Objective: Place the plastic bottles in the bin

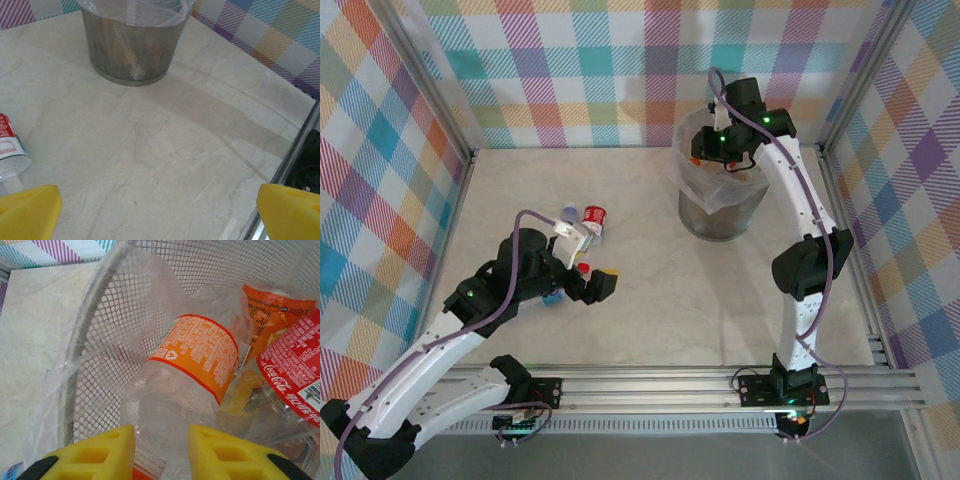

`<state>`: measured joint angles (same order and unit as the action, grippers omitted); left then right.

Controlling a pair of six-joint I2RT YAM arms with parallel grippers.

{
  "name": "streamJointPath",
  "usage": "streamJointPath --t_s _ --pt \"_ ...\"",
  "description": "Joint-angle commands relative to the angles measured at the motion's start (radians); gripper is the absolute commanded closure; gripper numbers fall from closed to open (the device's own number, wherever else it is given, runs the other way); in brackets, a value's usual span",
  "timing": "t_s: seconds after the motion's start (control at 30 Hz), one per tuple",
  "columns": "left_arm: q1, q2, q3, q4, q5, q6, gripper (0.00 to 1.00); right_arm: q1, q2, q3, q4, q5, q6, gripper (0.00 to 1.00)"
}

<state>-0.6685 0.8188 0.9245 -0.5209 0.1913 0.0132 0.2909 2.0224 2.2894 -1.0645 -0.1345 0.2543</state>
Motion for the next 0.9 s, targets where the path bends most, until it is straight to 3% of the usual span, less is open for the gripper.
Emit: streamJointPath --t_s 0.0,0.27,0.57,0.87 --pt "0.01 0.035 0.035 -0.04 -0.068 -0.059 0.0 0.001 -0.038 0.018 0.011 -0.046 0.005 0.63" --pt "0.012 0.049 0.082 -0.144 -0.213 -0.131 0.0 -0.001 -0.152 -0.01 0.062 -0.074 -0.026 0.48" --pt "0.011 0.2 0.181 -0.267 -0.342 -0.192 0.0 -0.001 -0.489 -0.412 0.231 -0.189 -0.094 0.39" --pt "0.044 0.528 0.334 -0.322 -0.409 -0.255 0.01 0.001 -0.862 -0.903 0.396 -0.424 -0.09 0.32"
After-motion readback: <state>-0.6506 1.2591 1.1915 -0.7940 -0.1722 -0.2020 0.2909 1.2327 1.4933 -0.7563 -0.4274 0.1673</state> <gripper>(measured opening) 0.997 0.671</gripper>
